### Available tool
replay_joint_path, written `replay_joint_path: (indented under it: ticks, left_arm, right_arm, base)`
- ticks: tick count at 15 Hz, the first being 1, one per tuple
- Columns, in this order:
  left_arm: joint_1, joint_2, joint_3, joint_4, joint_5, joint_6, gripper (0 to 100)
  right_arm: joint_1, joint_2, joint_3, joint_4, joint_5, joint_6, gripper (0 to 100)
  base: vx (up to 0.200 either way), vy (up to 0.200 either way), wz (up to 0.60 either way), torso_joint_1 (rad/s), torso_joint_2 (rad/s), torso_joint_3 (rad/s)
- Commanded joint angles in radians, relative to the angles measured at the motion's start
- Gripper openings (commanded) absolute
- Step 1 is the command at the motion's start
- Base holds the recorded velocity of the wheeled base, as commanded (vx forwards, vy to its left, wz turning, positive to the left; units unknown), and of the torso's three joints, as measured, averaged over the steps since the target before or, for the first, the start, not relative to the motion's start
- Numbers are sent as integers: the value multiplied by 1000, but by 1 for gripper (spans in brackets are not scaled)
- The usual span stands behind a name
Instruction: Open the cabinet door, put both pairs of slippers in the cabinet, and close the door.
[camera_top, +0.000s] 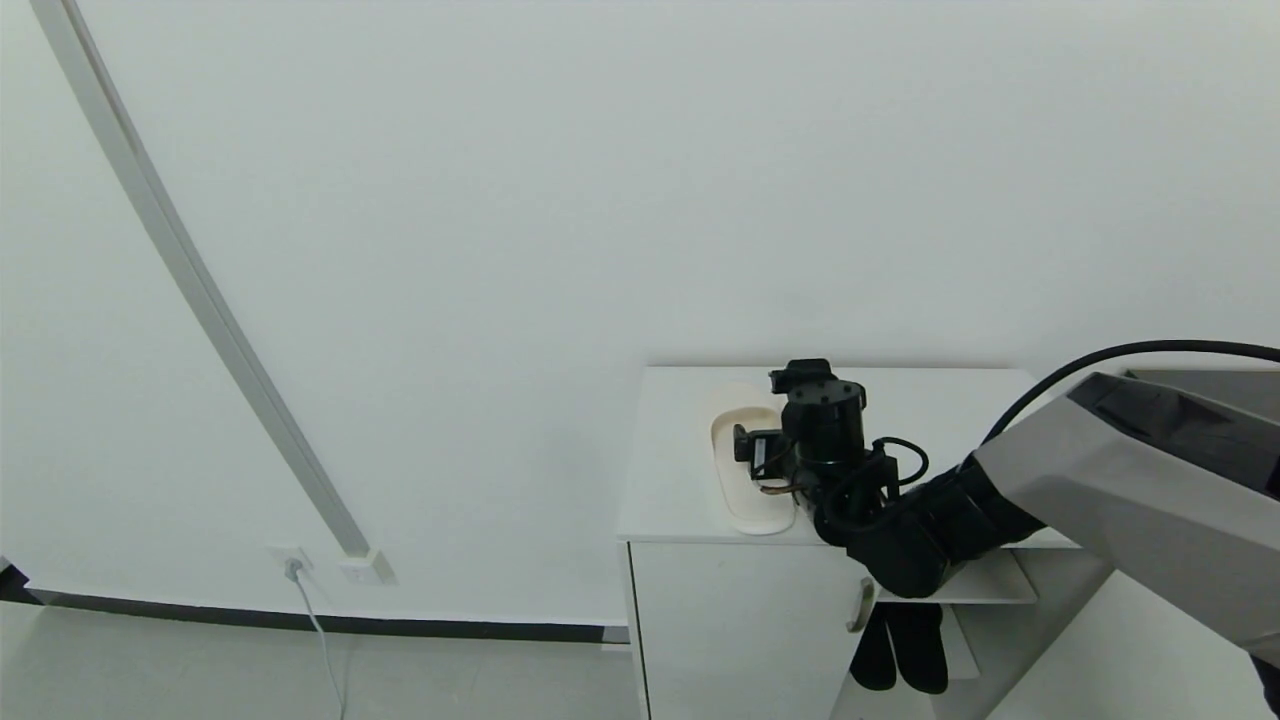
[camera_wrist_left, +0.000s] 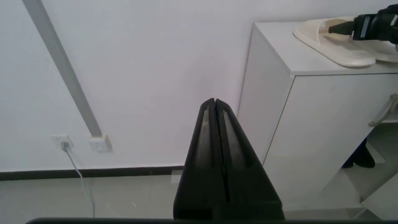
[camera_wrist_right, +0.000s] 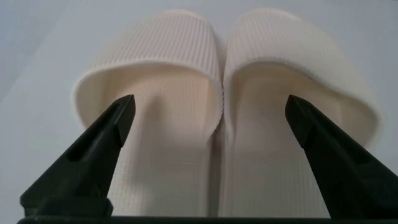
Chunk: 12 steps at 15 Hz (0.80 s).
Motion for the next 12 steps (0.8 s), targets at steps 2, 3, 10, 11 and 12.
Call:
replay_joint_path:
  ticks: [2, 3, 10, 11, 12]
  left_arm:
    - [0, 1, 0, 0, 0, 0, 0]
    - [0, 1, 0, 0, 0, 0, 0]
    - [0, 1, 0, 0, 2, -1, 0]
    - [0, 1, 0, 0, 2, -1, 0]
    - [0, 1, 0, 0, 2, -1, 0]
  right_arm:
    - [-12, 48, -79, 32, 8, 0, 100]
    - [-12, 54, -89, 38, 12, 0, 100]
    - [-27, 89, -147, 49, 17, -1, 0]
    - [-29, 89, -147, 49, 17, 0, 0]
    - [-32, 89, -147, 49, 17, -1, 0]
  base:
    - [0, 0, 0, 0, 0, 0]
    - [0, 0, 0, 0, 0, 0]
    - [0, 0, 0, 0, 0, 0]
    - [0, 0, 0, 0, 0, 0]
    - [0, 0, 0, 0, 0, 0]
